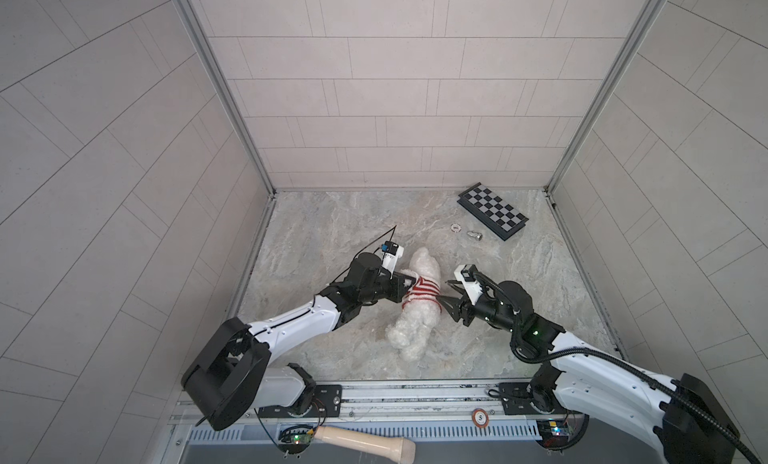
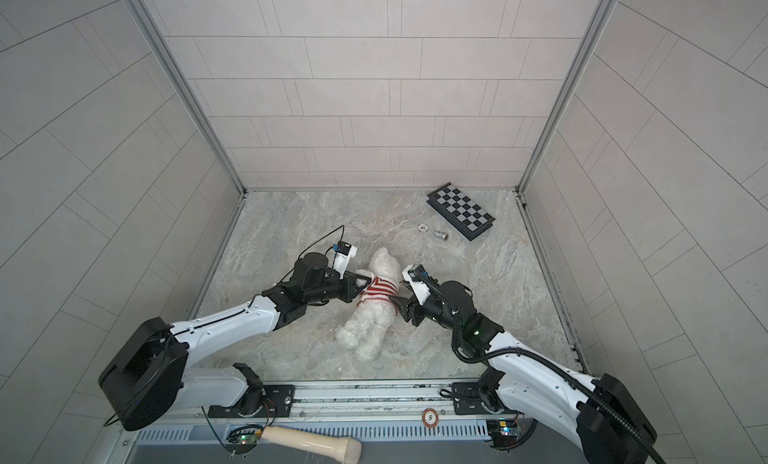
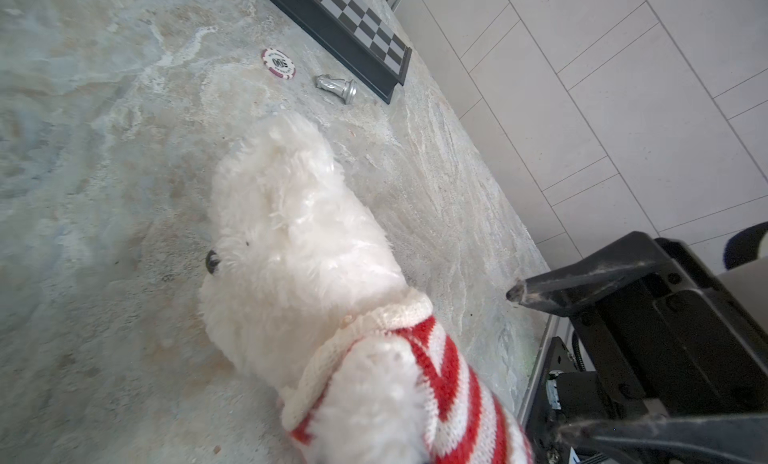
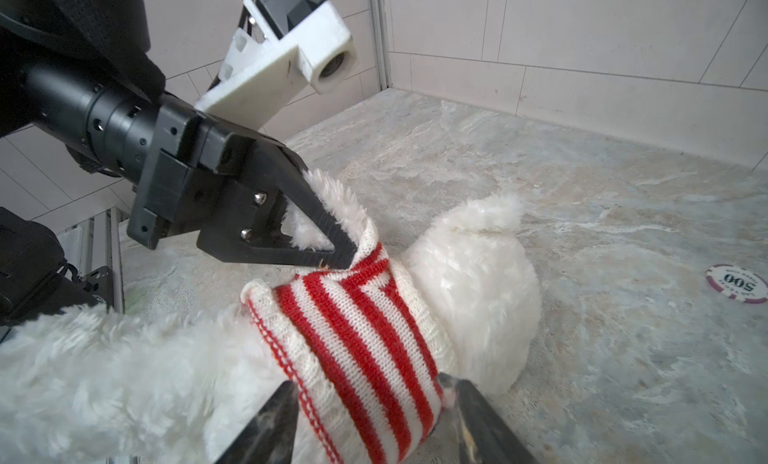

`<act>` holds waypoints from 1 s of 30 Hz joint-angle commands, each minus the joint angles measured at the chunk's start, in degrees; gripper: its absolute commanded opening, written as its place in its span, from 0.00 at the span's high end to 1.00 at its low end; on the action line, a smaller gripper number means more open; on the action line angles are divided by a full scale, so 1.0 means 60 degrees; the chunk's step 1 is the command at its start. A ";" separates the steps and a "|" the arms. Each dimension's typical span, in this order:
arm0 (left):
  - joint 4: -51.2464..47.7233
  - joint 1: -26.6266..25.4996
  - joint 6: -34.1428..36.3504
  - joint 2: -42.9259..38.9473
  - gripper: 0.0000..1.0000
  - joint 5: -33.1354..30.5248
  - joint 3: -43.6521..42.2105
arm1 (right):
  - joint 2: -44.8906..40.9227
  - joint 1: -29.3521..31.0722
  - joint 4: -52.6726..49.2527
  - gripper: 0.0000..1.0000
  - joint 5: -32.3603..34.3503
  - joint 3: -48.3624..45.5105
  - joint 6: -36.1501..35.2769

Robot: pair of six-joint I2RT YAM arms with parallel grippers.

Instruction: Dress the teddy bear

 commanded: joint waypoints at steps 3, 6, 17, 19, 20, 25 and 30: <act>-0.0393 0.0262 0.0783 -0.0317 1.00 -0.0068 -0.0231 | 0.0580 0.0729 -0.0884 0.45 0.0326 0.0763 -0.0902; -0.0362 0.0284 0.0828 -0.0299 1.00 -0.0095 -0.0282 | 0.0945 0.0993 -0.1303 0.51 0.0686 0.1094 -0.1118; -0.0155 0.0306 0.0803 -0.0240 1.00 -0.0026 -0.0298 | 0.1366 0.1107 -0.1517 0.57 0.1582 0.1448 -0.1571; -0.0207 0.0299 0.0800 -0.0225 1.00 -0.0035 -0.0280 | 0.1487 0.1103 -0.1449 0.58 0.1342 0.1494 -0.1590; -0.0261 0.0305 0.0795 -0.0215 1.00 -0.0038 -0.0281 | 0.1540 0.1106 -0.1395 0.59 0.1218 0.1495 -0.1583; -0.0328 0.0303 0.0743 -0.0123 1.00 -0.0099 -0.0207 | 0.1759 0.1205 -0.0778 0.60 0.1002 0.1257 -0.1525; -0.0314 0.0306 0.0728 -0.0152 1.00 -0.0113 -0.0231 | 0.2041 0.1204 -0.0856 0.68 0.1048 0.1466 -0.1723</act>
